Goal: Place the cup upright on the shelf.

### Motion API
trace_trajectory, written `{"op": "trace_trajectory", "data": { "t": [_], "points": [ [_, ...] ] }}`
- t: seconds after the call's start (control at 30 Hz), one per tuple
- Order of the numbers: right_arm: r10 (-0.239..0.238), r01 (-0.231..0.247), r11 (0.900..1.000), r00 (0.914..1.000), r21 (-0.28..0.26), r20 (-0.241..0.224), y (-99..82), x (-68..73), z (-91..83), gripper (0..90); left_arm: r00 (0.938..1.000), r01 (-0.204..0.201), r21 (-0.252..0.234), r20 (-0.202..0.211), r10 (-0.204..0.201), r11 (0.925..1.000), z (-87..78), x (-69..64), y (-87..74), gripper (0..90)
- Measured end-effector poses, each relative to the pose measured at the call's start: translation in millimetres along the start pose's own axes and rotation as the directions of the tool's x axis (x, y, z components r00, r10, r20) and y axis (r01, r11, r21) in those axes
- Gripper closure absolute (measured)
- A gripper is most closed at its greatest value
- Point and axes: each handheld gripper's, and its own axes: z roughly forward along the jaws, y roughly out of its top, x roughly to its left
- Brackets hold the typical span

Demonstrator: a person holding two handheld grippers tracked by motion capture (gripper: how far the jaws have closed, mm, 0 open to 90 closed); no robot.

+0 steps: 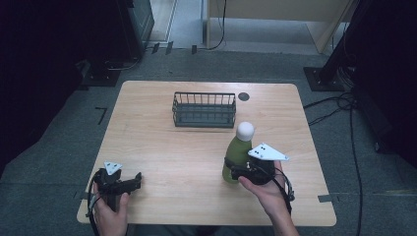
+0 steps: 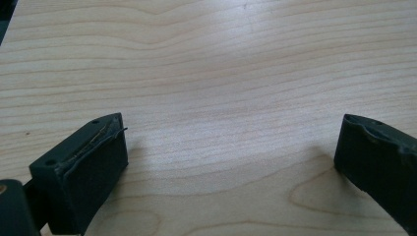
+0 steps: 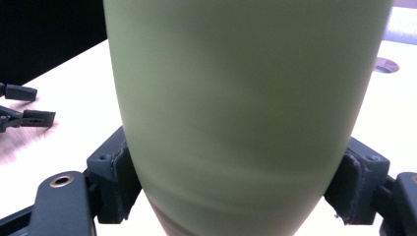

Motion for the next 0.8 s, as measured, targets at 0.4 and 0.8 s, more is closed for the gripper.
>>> {"op": "trace_trajectory", "data": {
  "t": [0.4,0.8],
  "points": [
    [-0.006,0.006,1.0,1.0,0.003,-0.006,18.7,-2.9,10.5,20.4,1.0,0.001,0.0,0.0,-0.001,1.0,0.0,-0.1,0.0,0.0],
    [-0.007,0.007,1.0,0.9999,0.006,-0.01,33.8,-6.1,23.1,20.4,1.0,0.002,0.0,0.001,-0.002,1.0,0.0,-0.1,0.0,0.0]
  ]
}}
